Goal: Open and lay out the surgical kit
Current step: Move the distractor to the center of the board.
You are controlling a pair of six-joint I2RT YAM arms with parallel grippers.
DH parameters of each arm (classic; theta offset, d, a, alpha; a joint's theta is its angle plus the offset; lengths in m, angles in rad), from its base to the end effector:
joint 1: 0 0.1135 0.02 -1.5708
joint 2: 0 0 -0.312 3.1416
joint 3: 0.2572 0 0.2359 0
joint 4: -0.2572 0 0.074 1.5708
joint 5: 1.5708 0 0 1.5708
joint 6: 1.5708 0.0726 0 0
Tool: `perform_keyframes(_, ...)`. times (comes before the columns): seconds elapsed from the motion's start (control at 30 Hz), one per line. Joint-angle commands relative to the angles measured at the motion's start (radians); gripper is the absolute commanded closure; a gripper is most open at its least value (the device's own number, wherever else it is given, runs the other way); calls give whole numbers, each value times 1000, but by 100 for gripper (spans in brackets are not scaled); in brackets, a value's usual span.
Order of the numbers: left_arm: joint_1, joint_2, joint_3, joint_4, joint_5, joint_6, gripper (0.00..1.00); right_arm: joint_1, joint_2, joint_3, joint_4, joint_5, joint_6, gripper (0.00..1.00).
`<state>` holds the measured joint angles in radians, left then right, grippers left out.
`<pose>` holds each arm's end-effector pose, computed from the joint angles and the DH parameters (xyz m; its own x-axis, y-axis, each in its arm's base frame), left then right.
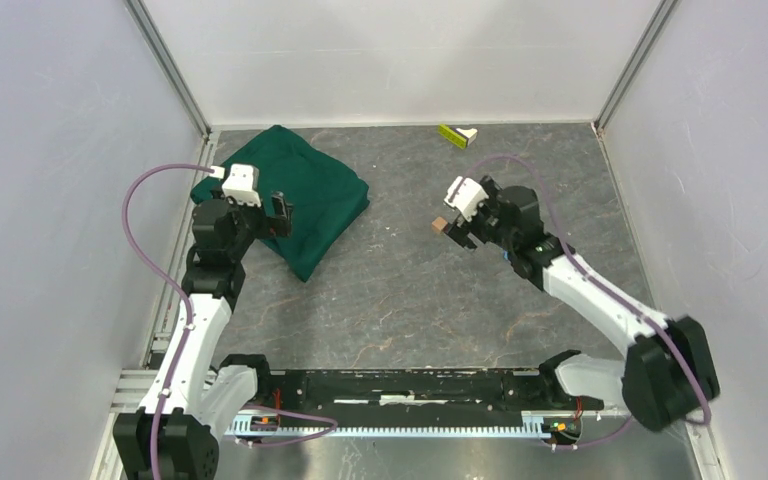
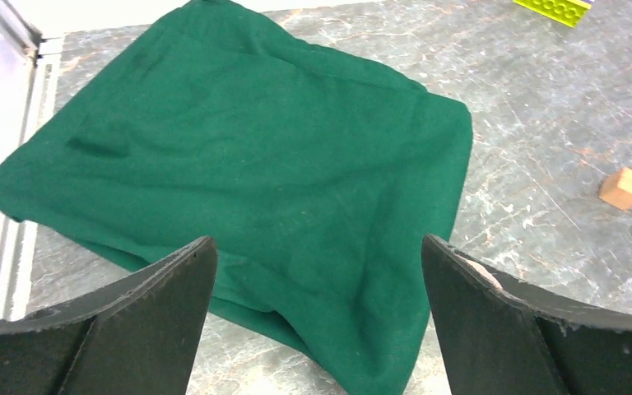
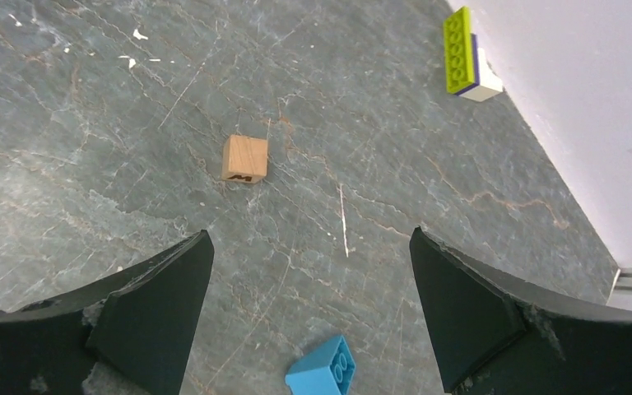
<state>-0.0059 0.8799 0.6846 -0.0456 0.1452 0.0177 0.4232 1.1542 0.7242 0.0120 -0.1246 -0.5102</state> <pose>0.1982 -0.0117 0.3338 -0.2359 0.0189 -0.9716 0.1506 0.9884 -0.0173 0.2330 0.1148 0.2990 -0.0734 -0.5645 -0.8222 -0.6267 0.6674 -0.4023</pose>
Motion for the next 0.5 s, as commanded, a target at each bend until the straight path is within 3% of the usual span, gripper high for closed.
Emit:
perform_keyframes(0.0,4,1,30,-7,121,46,0,35,171,137,8,74,-13,3)
perform_keyframes(0.1,4,3,27,-1,124,49,0,35,340,247,-23,44,23,1)
perform_keyframes(0.2,4,6,26,1,127,49,0,35,475,334,-79,2,35,8)
perform_keyframes(0.47,4,7,20,7,143,51,0,33,621,406,-126,-62,54,15)
